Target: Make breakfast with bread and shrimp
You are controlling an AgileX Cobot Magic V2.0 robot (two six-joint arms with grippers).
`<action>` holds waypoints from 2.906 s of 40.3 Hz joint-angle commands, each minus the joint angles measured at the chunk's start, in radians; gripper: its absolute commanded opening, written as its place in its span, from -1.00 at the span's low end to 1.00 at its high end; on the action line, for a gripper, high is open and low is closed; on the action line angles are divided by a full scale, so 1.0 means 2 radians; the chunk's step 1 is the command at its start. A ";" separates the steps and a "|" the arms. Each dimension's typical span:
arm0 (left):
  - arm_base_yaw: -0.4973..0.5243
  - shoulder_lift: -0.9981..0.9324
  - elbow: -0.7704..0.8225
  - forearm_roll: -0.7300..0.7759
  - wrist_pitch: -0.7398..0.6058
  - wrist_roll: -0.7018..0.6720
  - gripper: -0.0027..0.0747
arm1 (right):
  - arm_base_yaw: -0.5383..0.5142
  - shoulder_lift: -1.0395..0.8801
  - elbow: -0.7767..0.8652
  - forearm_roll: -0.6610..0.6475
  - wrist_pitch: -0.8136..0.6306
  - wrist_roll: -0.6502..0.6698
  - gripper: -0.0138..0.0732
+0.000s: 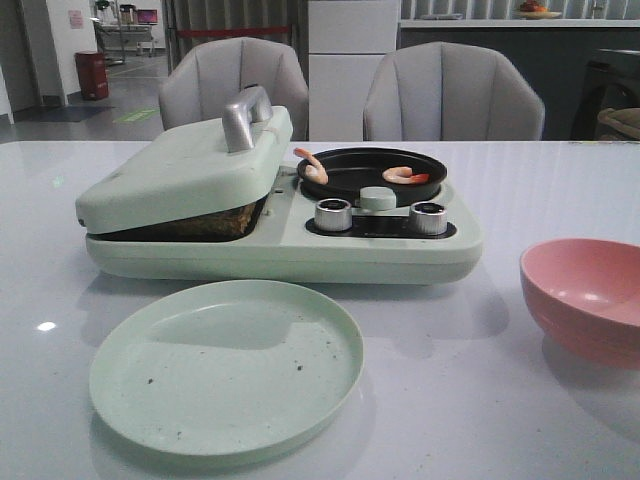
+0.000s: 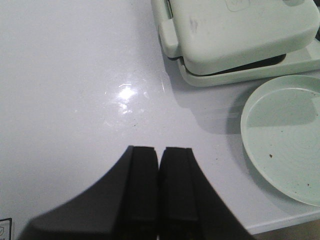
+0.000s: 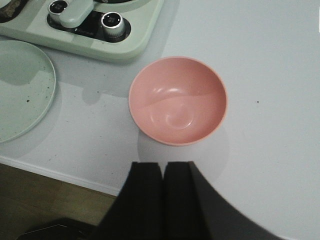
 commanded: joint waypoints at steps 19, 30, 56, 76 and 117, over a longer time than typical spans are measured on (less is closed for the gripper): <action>-0.001 -0.273 0.182 0.053 -0.244 0.001 -0.67 | 0.001 -0.001 -0.012 -0.003 -0.034 -0.004 -0.58; 0.006 -0.379 0.302 0.069 -0.326 -0.052 -0.67 | 0.001 -0.001 -0.012 -0.003 -0.034 -0.004 -0.58; 0.020 -0.430 0.394 0.143 -0.380 -0.200 -0.67 | 0.001 -0.001 -0.012 -0.003 -0.033 -0.004 -0.58; 0.002 -0.430 0.394 0.142 -0.420 -0.199 -0.67 | 0.001 -0.001 -0.012 -0.003 -0.033 -0.004 -0.58; -0.006 -0.429 0.394 0.142 -0.420 -0.199 -0.67 | 0.001 -0.001 -0.012 -0.003 -0.033 -0.004 -0.58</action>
